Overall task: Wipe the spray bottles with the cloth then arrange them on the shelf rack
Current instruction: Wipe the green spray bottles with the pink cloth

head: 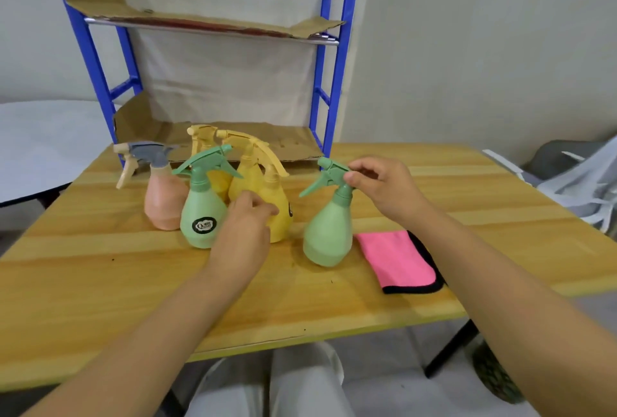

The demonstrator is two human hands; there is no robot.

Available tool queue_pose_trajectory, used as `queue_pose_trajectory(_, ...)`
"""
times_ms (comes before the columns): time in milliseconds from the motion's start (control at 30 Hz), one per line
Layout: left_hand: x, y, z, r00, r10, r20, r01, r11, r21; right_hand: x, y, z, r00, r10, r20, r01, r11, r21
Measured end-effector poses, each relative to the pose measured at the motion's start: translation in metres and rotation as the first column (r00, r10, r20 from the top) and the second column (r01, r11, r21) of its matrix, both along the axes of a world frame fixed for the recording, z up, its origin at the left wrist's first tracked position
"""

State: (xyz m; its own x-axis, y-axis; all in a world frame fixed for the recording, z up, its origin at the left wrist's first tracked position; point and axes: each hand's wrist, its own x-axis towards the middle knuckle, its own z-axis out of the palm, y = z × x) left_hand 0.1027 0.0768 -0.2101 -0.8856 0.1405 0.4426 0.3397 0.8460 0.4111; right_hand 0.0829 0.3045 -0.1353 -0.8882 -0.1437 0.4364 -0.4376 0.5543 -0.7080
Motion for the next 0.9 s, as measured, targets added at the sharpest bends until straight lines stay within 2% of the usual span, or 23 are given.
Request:
queue_pose_trajectory(433,-0.051,0.018,-0.001,0.989,-0.151,0.01,0.151,0.988,-0.038,-0.035,0.004,-0.013,0.999,0.022,-0.03,-0.022,1.0,0.004)
queue_pose_trajectory(667,-0.044,0.017,-0.004,0.999,-0.006,0.034,0.001,0.989,0.148,-0.032,-0.006,-0.015,0.996,0.061,-0.063,-0.061,0.998,0.01)
queue_pose_trajectory(800,-0.035,0.017,-0.001,0.997,0.037,0.073,-0.058,0.949,0.309,-0.024,0.003,-0.014,0.994,0.107,0.025,-0.106,0.994,-0.016)
queue_pose_trajectory(867,-0.027,0.017,0.0,0.994,0.028,0.101,-0.066,0.919,0.389,-0.017,0.023,-0.019,0.997,0.042,0.065,-0.043,0.999,0.019)
queue_pose_trajectory(900,-0.022,0.017,-0.001,0.994,0.023,0.105,-0.065,0.907,0.415,-0.013,0.036,-0.023,0.995,-0.04,0.087,0.032,0.996,0.088)
